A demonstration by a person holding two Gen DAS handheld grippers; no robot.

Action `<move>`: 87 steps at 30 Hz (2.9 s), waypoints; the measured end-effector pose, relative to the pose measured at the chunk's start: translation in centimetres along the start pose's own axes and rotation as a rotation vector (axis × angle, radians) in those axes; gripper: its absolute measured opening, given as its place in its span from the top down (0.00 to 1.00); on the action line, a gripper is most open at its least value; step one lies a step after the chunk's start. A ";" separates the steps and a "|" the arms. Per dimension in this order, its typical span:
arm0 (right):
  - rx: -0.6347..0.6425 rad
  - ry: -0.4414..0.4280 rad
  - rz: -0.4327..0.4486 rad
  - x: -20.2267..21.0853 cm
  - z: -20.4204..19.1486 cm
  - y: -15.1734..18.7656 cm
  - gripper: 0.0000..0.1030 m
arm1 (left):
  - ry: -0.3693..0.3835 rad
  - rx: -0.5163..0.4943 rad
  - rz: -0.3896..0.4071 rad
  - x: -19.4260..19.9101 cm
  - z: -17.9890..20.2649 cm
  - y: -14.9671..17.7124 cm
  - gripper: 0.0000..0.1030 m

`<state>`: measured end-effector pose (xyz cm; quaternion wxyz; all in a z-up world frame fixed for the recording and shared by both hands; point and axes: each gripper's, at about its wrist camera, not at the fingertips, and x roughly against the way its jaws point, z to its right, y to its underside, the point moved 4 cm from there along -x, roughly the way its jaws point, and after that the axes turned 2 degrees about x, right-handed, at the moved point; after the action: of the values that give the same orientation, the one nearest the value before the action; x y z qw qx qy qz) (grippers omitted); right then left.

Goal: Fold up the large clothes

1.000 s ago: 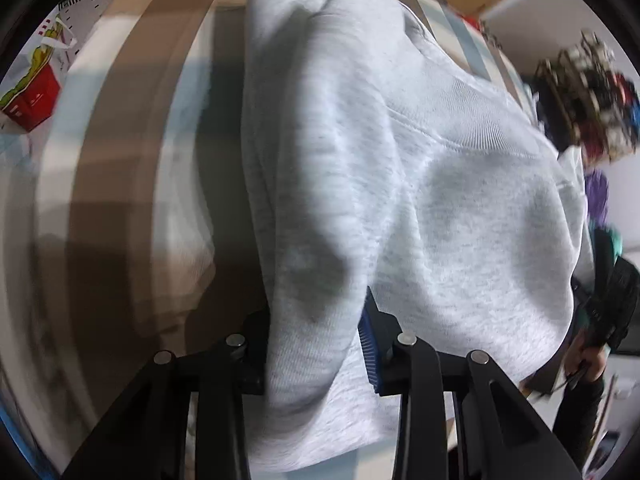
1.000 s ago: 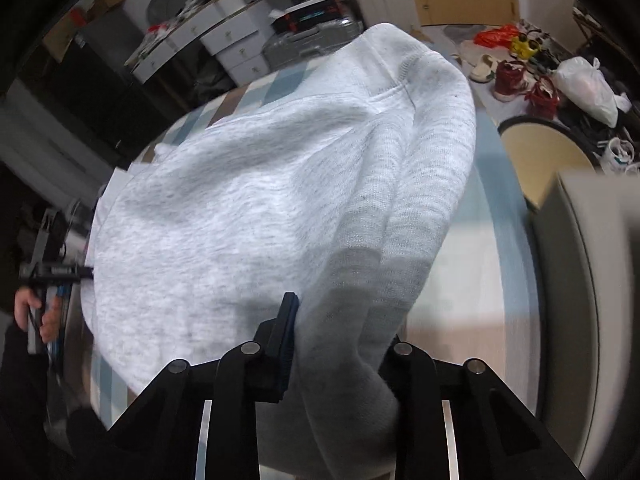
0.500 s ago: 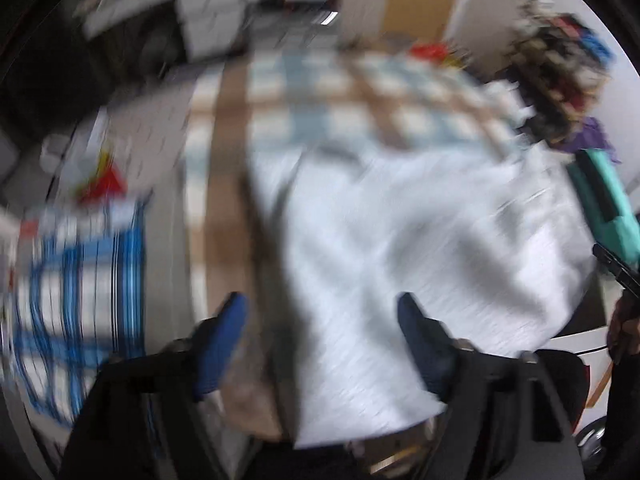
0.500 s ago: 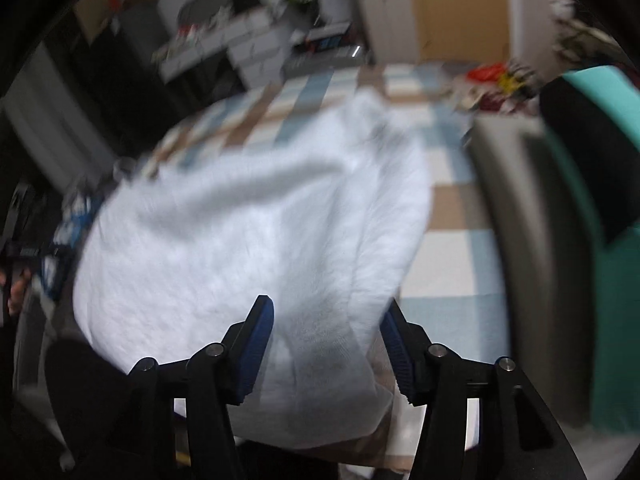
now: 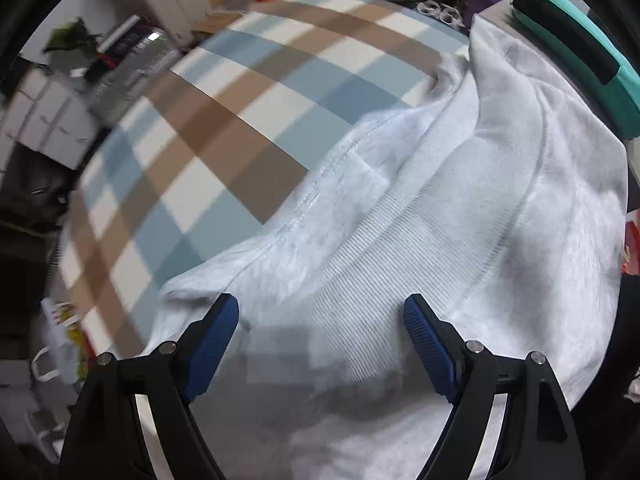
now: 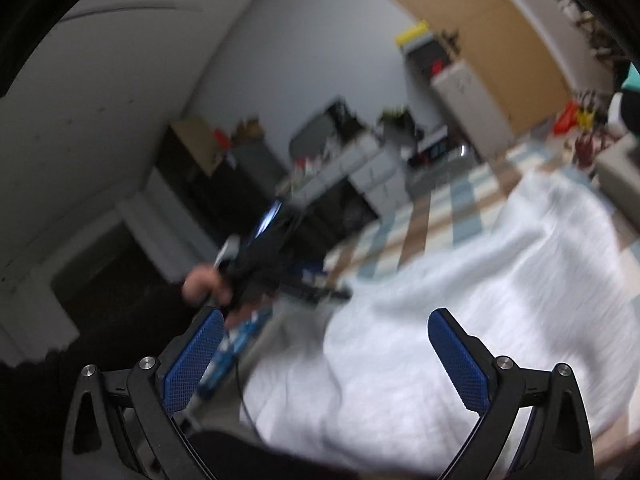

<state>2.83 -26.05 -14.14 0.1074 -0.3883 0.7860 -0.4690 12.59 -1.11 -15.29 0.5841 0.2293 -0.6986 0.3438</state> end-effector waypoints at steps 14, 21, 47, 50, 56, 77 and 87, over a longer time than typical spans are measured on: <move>-0.209 -0.067 0.002 0.9 3.7 0.3 0.00 | 0.395 0.133 -0.073 -1.3 -2.4 2.6 0.81; -0.185 -0.053 0.011 1.1 3.2 0.5 0.00 | 0.255 -0.019 -0.077 0.9 1.0 3.5 0.89; -0.176 0.010 0.007 1.6 3.0 0.9 0.00 | -0.202 0.274 0.076 -0.9 -3.1 1.2 0.97; -0.128 0.060 -0.045 1.0 3.2 0.0 0.00 | -0.211 0.262 0.054 -3.2 -3.3 1.1 0.97; 0.178 0.366 -0.191 -1.2 5.0 -6.5 0.00 | -0.146 0.321 0.066 -1.0 -4.2 1.4 0.96; 0.205 0.665 -0.414 -10.1 16.7 -14.8 0.94 | -0.117 0.314 0.116 1.6 -5.5 0.0 0.96; 0.295 0.919 -0.629 -14.6 23.2 -9.0 0.92 | -0.182 0.200 0.063 -3.5 -5.4 -0.7 0.80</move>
<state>29.65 -33.13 -22.03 -0.3367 -0.3408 0.5249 -0.7035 17.38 2.22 -18.09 0.4814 0.2946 -0.7177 0.4079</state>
